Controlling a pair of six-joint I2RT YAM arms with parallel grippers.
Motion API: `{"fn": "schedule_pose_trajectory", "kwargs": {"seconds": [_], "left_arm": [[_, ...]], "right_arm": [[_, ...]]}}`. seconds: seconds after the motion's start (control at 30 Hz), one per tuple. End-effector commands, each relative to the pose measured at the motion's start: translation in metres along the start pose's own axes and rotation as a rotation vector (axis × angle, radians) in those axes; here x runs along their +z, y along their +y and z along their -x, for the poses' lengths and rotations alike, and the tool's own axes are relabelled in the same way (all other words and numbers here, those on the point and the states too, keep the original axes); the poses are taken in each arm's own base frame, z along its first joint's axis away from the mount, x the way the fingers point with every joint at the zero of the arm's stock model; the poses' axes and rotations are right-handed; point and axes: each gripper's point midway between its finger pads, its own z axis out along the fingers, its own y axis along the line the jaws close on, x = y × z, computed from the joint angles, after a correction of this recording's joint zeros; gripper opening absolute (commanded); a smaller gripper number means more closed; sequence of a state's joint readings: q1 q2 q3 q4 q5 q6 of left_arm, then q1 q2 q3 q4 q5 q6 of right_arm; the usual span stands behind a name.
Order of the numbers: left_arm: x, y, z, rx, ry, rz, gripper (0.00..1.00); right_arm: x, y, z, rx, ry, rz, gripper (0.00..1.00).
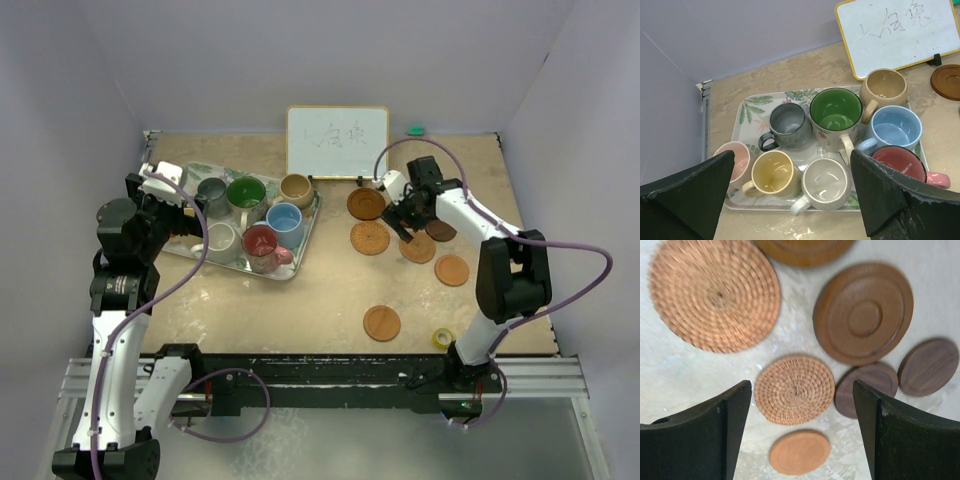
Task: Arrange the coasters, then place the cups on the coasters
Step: Move the cup to the center of the board.
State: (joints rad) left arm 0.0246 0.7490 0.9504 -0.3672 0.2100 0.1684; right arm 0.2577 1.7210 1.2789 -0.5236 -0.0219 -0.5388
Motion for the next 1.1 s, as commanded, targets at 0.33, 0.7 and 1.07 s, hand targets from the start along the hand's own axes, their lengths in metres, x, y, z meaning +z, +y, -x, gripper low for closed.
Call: {"fn": "schedule_pose_trajectory", "kwargs": {"seconds": [0.33,0.7,1.07], "left_arm": [[0.0,0.0,0.01,0.013,-0.047,-0.007,0.95],[0.002,0.0,0.008,0.011,-0.039,-0.009,0.95],[0.002,0.0,0.008,0.012,-0.039,-0.011,0.95]], "right_arm": [[0.023,-0.018,-0.061,0.029,0.078,-0.006,0.84],[0.042,-0.028,-0.059,0.024,0.096,-0.013,0.83],[0.055,-0.041,-0.047,0.034,0.091,-0.025,0.83]]}}
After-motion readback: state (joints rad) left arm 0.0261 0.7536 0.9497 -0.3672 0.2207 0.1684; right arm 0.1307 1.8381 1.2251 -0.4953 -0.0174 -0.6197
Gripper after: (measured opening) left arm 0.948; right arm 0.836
